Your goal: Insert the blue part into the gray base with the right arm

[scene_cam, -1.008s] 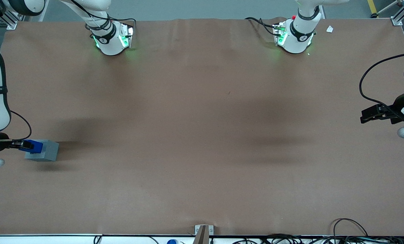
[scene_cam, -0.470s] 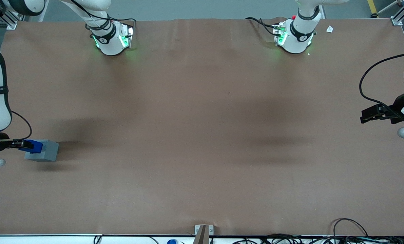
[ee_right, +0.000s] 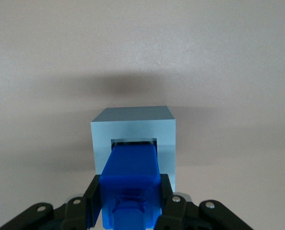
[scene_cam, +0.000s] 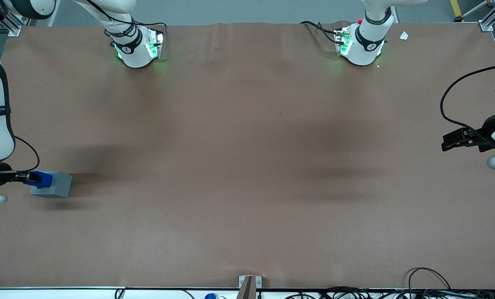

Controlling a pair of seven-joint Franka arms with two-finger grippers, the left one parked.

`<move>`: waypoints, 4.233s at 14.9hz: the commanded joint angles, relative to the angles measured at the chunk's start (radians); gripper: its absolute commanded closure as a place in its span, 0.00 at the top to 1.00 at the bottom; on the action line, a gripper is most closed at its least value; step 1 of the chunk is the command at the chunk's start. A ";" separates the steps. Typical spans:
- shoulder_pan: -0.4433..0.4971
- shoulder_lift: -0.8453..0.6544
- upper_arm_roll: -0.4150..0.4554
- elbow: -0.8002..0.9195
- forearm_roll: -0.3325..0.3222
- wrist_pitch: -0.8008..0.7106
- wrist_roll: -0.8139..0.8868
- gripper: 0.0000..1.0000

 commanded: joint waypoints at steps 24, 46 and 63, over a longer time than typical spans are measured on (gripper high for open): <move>-0.011 0.038 0.013 -0.011 -0.007 0.063 0.005 0.22; -0.005 0.041 0.013 -0.003 0.000 0.064 0.006 0.15; -0.006 0.040 0.016 -0.002 0.003 0.097 0.010 0.26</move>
